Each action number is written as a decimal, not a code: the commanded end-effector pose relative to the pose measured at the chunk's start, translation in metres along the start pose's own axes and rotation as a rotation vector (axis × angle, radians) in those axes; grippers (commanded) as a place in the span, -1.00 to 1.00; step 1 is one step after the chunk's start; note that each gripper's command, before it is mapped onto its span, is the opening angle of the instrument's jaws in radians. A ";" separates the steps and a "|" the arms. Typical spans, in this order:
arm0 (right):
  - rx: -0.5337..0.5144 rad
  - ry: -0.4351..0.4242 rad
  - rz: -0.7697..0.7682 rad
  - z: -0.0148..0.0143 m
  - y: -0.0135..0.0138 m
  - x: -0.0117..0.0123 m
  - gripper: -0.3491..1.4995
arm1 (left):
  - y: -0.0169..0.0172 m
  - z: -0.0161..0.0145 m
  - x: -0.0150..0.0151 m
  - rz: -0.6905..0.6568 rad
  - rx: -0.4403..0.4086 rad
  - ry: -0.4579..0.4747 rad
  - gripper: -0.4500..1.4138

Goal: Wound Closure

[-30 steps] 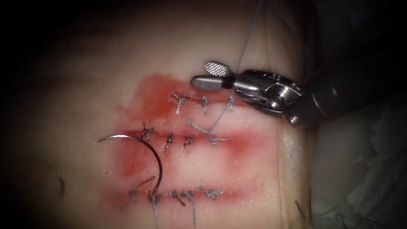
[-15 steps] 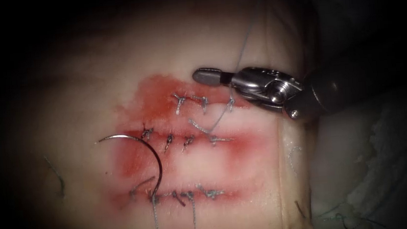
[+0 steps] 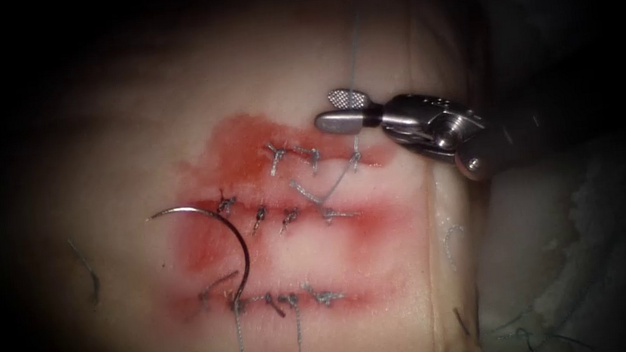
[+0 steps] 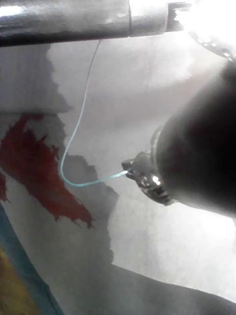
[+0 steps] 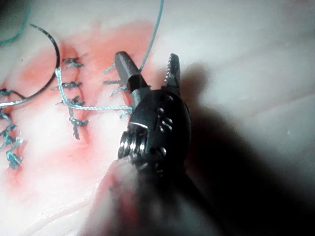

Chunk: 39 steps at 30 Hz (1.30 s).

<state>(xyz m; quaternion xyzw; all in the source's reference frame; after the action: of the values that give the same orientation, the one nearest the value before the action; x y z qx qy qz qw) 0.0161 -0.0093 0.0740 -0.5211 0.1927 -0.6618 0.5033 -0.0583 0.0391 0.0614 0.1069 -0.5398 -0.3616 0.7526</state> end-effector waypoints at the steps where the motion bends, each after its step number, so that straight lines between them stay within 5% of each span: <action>1: 0.028 -0.018 -0.040 -0.0007 -0.0006 0.0009 0.73 | 0.0010 0.0005 -0.0005 0.006 -0.006 0.006 -1.00; 2: 0.057 -0.035 -0.073 -0.0016 -0.0008 0.0010 0.93 | 0.0022 -0.0002 0.0000 0.017 -0.009 0.030 -1.00; 5: 0.083 -0.053 -0.067 -0.0031 -0.0010 0.0011 0.98 | 0.0031 -0.0009 0.0007 0.038 -0.004 0.068 -1.00; 12: 0.117 -0.077 -0.055 -0.0084 -0.0012 0.0010 0.98 | 0.0044 -0.0037 0.0042 0.125 0.044 0.286 -1.00; 16: 0.151 -0.093 -0.030 -0.0096 -0.0011 -0.0009 0.94 | 0.0053 -0.0047 0.0076 0.128 0.074 0.453 -0.98; 17: 0.158 -0.096 -0.027 -0.0097 -0.0010 -0.0011 0.94 | 0.0054 -0.0046 0.0083 0.134 0.068 0.480 -0.60; 18: 0.158 -0.096 -0.027 -0.0097 -0.0010 -0.0011 0.94 | 0.0054 -0.0046 0.0083 0.134 0.068 0.480 -0.60; 19: 0.171 -0.103 -0.021 -0.0097 -0.0008 -0.0012 0.91 | 0.0056 -0.0041 0.0096 0.135 0.072 0.542 -0.01; 20: 0.182 -0.109 -0.018 -0.0098 -0.0007 -0.0013 0.89 | 0.0057 -0.0038 0.0104 0.120 0.090 0.600 0.06; 21: 0.191 -0.114 -0.010 -0.0099 -0.0003 -0.0014 0.87 | 0.0055 -0.0038 0.0123 0.124 0.162 0.775 0.43; 22: 0.189 -0.112 -0.007 -0.0100 -0.0001 -0.0015 0.87 | 0.0052 -0.0041 0.0126 0.111 0.181 0.834 0.46; 23: 0.189 -0.112 -0.007 -0.0100 -0.0001 -0.0015 0.87 | 0.0052 -0.0041 0.0126 0.111 0.181 0.834 0.46; 24: 0.189 -0.112 -0.005 -0.0101 0.0002 -0.0014 0.85 | 0.0044 -0.0052 0.0134 0.092 0.198 0.951 0.48; 34: 0.187 -0.111 -0.007 -0.0097 0.0012 -0.0007 0.83 | 0.0022 -0.0121 0.0151 0.146 0.330 1.046 0.50; 38: 0.189 -0.112 -0.007 -0.0095 0.0014 -0.0005 0.83 | 0.0031 -0.0149 0.0152 0.164 0.263 1.123 0.44; 39: 0.189 -0.113 -0.007 -0.0095 0.0015 -0.0004 0.83 | 0.0038 -0.0148 0.0149 0.217 0.242 1.117 0.30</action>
<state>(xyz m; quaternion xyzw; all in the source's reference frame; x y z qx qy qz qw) 0.0077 -0.0117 0.0687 -0.5071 0.0979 -0.6491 0.5585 -0.0403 0.0277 0.0685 0.3128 -0.1024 -0.1094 0.9379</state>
